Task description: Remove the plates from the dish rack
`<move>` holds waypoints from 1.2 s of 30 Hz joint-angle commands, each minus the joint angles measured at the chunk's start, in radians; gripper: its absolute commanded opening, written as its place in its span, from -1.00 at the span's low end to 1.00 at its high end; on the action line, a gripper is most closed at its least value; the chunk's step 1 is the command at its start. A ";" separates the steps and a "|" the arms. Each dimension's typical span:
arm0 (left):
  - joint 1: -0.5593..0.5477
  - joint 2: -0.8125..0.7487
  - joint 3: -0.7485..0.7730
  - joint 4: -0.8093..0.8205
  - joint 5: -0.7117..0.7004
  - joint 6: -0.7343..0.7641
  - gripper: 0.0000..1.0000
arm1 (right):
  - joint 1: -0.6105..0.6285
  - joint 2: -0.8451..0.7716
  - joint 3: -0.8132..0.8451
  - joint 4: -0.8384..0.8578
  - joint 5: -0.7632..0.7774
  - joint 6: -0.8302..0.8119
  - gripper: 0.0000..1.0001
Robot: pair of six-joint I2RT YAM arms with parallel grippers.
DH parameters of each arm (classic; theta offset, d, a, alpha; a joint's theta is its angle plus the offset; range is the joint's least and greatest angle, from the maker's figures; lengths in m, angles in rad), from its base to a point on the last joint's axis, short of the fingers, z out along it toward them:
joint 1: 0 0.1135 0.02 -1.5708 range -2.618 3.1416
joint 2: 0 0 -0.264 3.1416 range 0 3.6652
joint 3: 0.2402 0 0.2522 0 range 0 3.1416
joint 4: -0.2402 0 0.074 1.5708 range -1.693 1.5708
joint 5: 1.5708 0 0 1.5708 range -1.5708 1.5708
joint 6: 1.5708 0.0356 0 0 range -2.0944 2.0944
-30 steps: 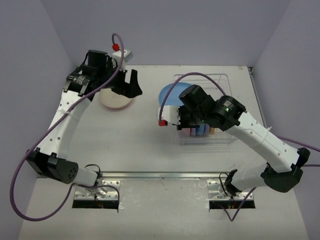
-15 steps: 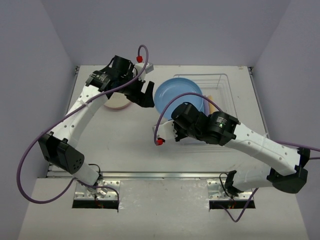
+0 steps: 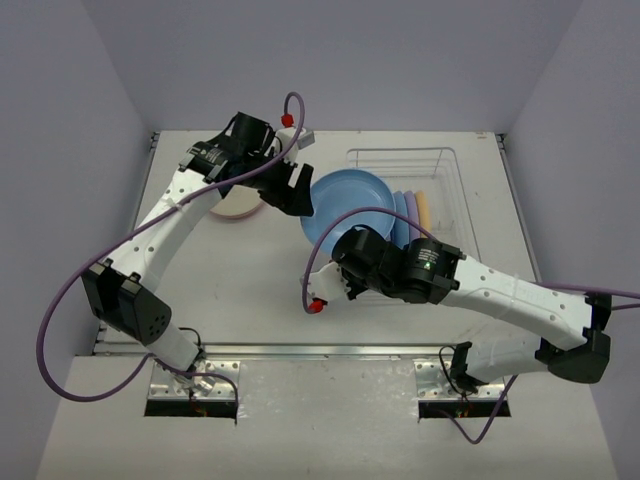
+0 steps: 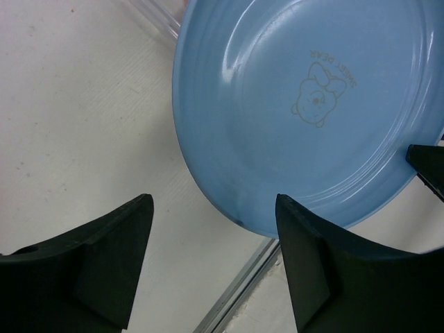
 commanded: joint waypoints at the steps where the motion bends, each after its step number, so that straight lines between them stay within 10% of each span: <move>1: -0.006 -0.026 -0.008 0.052 0.012 -0.012 0.24 | 0.008 -0.029 0.009 0.065 0.033 -0.005 -1.00; 22: 0.006 0.027 -0.010 0.034 0.134 -0.009 -1.00 | 0.062 -0.125 -0.144 0.240 0.070 -0.084 -0.98; 26: 0.067 0.020 -0.018 0.041 0.147 -0.022 -1.00 | 0.061 -0.127 -0.161 0.272 0.090 -0.061 0.00; 31: 0.228 0.027 0.009 0.042 0.177 -0.036 -1.00 | 0.011 -0.120 -0.096 0.273 0.082 0.012 0.77; 36: 0.398 0.041 0.041 0.116 -0.011 -0.070 -1.00 | -0.187 -0.135 0.008 0.248 -0.036 0.197 0.98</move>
